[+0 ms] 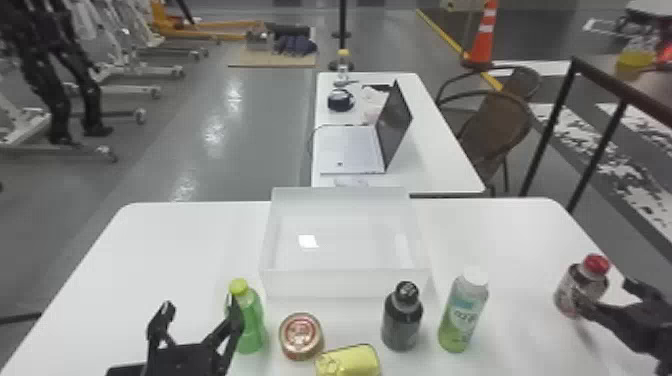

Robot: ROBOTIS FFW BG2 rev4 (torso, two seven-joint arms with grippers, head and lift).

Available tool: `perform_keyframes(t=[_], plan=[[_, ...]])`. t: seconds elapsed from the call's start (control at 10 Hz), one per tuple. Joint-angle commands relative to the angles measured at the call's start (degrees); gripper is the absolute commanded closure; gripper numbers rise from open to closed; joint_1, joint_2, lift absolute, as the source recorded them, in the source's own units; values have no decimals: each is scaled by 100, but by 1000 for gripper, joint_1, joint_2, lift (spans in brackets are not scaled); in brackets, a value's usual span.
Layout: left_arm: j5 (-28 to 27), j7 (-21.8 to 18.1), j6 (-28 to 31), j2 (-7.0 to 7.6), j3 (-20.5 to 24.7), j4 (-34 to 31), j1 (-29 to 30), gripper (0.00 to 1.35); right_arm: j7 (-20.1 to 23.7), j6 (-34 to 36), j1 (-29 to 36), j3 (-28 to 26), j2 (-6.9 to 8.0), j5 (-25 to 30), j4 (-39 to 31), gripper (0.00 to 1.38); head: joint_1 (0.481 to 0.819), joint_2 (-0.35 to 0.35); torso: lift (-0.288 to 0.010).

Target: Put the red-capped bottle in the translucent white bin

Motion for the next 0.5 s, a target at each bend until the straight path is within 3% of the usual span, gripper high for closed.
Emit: perform_keyframes(t=[0.0,0.4], plan=[[0,-3,-11,-8,6,6,-1,303,0,-1,-154,-1,0,104,47,167,549,0,-100],[8,-20,-37,-16,32,15,16,305,-246,96,-216,-1,27,587,-58,167,549,0,-100]])
